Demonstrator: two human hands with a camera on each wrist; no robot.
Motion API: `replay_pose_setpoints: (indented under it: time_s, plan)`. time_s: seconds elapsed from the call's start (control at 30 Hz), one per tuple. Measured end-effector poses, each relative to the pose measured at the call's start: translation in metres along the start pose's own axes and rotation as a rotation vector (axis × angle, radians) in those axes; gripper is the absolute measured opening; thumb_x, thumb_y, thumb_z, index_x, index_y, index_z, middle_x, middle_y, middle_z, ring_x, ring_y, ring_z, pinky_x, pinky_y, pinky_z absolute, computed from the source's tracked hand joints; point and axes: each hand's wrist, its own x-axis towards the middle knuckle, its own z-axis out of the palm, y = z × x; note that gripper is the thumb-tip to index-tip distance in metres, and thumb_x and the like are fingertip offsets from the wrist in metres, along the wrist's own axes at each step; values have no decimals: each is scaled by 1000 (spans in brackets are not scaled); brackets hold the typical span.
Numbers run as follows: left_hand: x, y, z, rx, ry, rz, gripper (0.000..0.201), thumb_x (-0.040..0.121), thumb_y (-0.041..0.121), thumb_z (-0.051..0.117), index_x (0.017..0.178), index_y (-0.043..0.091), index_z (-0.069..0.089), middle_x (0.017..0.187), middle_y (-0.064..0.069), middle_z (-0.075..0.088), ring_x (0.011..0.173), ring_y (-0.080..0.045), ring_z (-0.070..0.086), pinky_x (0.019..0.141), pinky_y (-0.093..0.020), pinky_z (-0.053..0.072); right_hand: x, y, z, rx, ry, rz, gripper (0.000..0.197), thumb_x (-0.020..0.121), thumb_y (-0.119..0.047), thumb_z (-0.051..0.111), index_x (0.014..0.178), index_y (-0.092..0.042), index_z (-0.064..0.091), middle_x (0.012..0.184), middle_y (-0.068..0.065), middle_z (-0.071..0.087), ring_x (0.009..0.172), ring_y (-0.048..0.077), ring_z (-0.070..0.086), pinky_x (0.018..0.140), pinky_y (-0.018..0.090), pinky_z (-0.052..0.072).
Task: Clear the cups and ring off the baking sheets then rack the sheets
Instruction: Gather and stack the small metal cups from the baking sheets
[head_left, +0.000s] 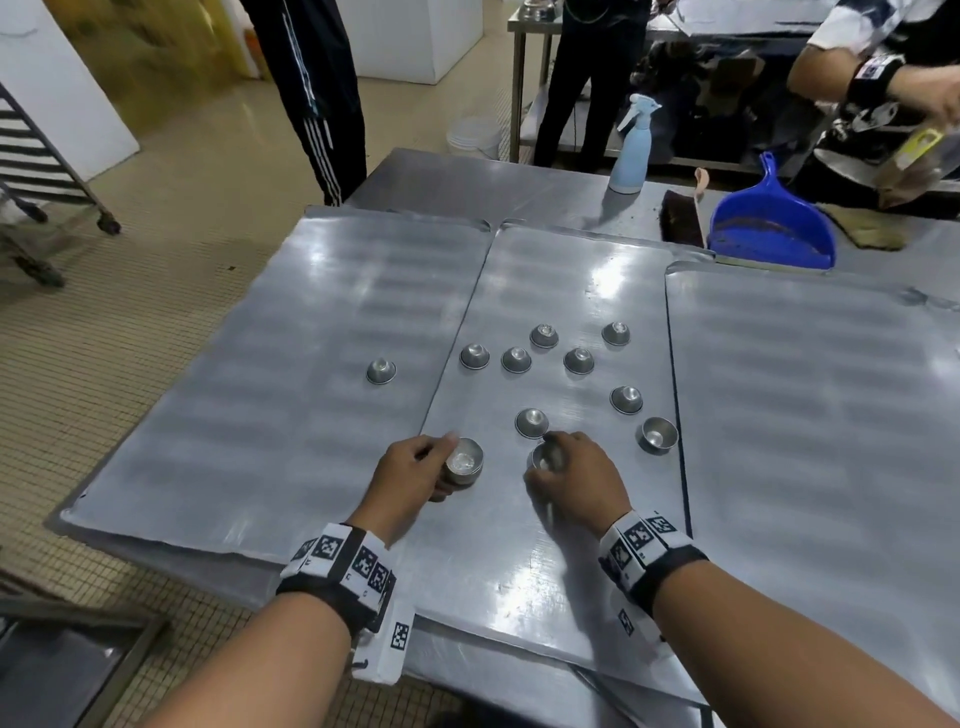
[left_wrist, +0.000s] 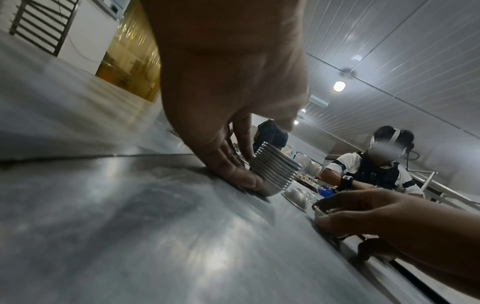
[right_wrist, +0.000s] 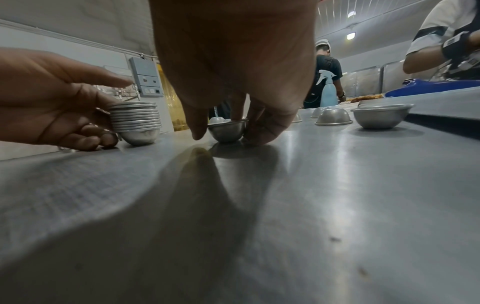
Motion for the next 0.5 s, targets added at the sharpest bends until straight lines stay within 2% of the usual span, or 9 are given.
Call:
replay_pose_setpoints:
  time_s: [0.07, 0.13, 0.2, 0.3, 0.4, 0.5]
  plan:
    - [-5, 5, -1, -18, 22, -25, 47, 97, 48, 63, 93, 2, 72, 72, -9, 66, 65, -22, 67, 63, -33, 50, 1, 0, 0, 23, 0, -12, 44, 80, -36, 67, 122, -23, 61, 114, 3, 59, 107, 24, 57, 83, 31, 44]
    - [-11, 10, -5, -36, 76, -44, 51, 98, 50, 60, 98, 0, 70, 77, -8, 60, 67, -23, 57, 64, -34, 46, 2, 0, -1, 46, -6, -12, 46, 80, -36, 67, 123, -23, 61, 114, 3, 59, 107, 25, 57, 84, 32, 45]
    - [-17, 15, -14, -11, 141, -42, 42, 98, 46, 61, 93, 5, 71, 78, -6, 58, 66, -23, 55, 62, -34, 46, 3, 1, -1, 61, -12, -16, 46, 81, -37, 66, 124, -23, 60, 114, 3, 58, 108, 25, 57, 84, 33, 44]
    - [-25, 20, -27, 93, 183, -8, 30, 94, 38, 69, 85, 10, 71, 70, -4, 62, 66, -23, 58, 62, -37, 47, 2, 3, -1, 77, -18, -18, 47, 83, -37, 66, 127, -24, 59, 114, 3, 56, 109, 26, 56, 84, 34, 44]
    - [-23, 27, -41, 196, 240, 20, 18, 93, 27, 72, 87, 11, 72, 73, -6, 68, 65, -21, 62, 62, -32, 54, 1, 3, -2, 89, -19, -19, 47, 83, -37, 66, 128, -24, 59, 114, 3, 56, 110, 26, 55, 85, 34, 45]
    - [-7, 34, -59, 398, 252, 41, 15, 90, 31, 74, 93, 17, 71, 81, -2, 74, 71, -19, 71, 70, -31, 57, 1, 3, -2, 102, -20, -8, 48, 83, -37, 67, 128, -24, 59, 114, 2, 57, 109, 26, 57, 86, 34, 45]
